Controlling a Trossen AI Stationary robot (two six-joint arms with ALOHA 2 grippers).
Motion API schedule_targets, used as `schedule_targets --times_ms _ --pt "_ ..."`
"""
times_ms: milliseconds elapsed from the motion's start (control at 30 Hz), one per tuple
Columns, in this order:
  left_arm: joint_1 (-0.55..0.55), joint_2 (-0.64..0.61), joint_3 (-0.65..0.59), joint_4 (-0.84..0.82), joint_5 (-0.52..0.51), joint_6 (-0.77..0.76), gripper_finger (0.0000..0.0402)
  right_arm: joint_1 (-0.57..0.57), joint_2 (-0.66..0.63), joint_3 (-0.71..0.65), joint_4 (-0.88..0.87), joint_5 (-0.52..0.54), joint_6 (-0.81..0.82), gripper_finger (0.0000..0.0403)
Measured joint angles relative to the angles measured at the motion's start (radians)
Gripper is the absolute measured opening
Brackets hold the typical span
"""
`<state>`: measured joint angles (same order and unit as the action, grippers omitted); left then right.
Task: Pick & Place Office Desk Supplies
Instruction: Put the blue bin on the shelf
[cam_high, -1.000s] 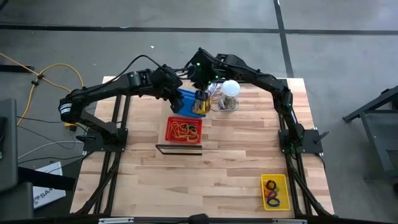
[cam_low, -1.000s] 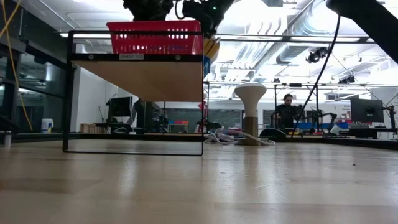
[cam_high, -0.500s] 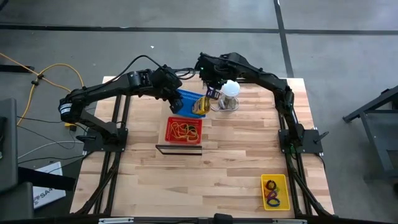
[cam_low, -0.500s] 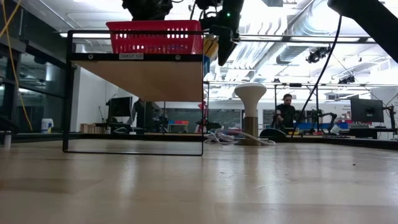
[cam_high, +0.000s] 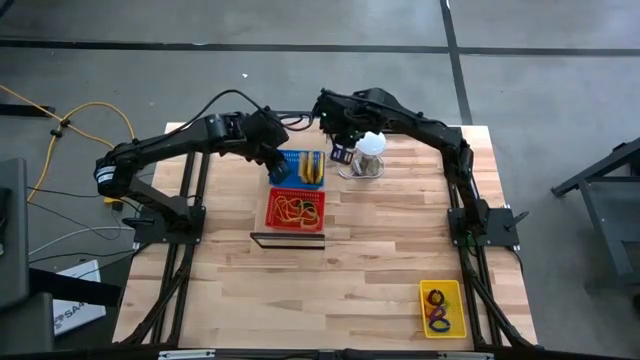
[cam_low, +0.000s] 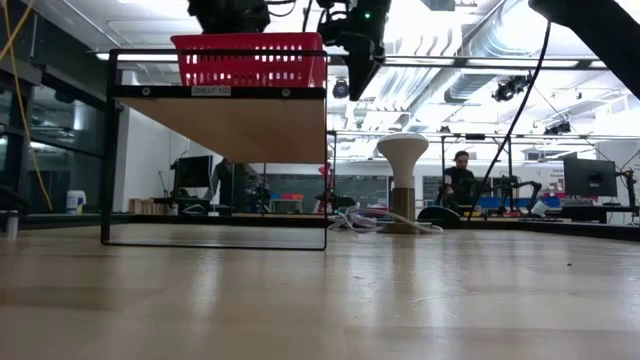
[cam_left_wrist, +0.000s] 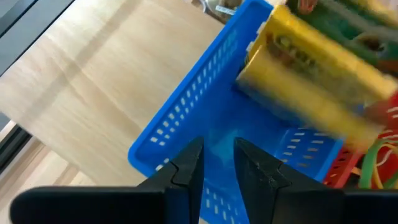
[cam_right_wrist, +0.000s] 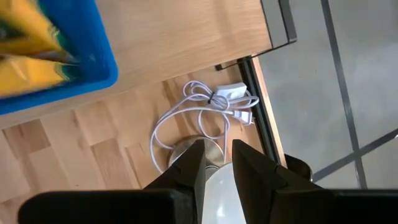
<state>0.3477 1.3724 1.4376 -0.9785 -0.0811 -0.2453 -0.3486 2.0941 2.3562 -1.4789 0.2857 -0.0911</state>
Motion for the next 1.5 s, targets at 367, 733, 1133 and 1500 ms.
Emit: schedule_targets --times_ms 367,733,1133,1500 --pt "0.006 0.000 0.000 -0.003 -0.002 -0.010 0.0084 0.004 0.000 0.000 -0.013 0.000 0.000 0.0068" --pt "0.006 -0.056 0.000 -0.004 -0.133 0.009 0.0084 0.004 0.000 0.000 -0.028 -0.001 0.015 0.0068" --pt "0.005 -0.178 0.000 -0.002 -0.134 -0.022 0.0084 0.018 0.000 0.000 -0.027 -0.189 0.021 0.0068" --pt "0.005 -0.180 0.000 -0.006 -0.133 -0.025 0.0084 0.090 0.000 0.000 0.014 -0.284 0.016 0.0068"
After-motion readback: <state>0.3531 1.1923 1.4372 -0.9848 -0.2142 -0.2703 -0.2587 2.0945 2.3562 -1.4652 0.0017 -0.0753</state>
